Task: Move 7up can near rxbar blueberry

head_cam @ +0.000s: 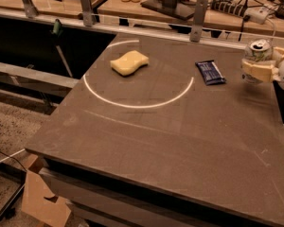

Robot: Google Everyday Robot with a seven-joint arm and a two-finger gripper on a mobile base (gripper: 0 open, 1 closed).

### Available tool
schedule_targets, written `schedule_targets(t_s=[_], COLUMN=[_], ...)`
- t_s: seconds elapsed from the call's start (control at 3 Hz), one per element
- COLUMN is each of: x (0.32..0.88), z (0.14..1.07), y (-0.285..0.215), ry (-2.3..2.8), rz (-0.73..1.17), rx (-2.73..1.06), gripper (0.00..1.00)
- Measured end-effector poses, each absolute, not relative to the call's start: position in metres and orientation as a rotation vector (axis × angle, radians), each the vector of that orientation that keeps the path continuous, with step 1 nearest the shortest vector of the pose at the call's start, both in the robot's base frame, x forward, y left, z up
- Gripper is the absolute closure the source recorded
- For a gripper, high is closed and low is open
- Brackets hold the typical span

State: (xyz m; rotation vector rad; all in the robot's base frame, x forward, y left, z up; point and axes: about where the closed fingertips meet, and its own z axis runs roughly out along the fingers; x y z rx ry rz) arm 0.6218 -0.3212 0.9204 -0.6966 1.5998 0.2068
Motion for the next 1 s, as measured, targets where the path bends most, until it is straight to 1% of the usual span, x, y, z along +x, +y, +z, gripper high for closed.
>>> schedule_targets(t_s=[0.33, 1.0], x=[0.634, 0.638], z=[0.898, 0.888], y=[-0.314, -0.301], ry=[1.627, 1.637], rz=[0.254, 0.304], rx=[-0.642, -0.585], gripper=[0.77, 0.29])
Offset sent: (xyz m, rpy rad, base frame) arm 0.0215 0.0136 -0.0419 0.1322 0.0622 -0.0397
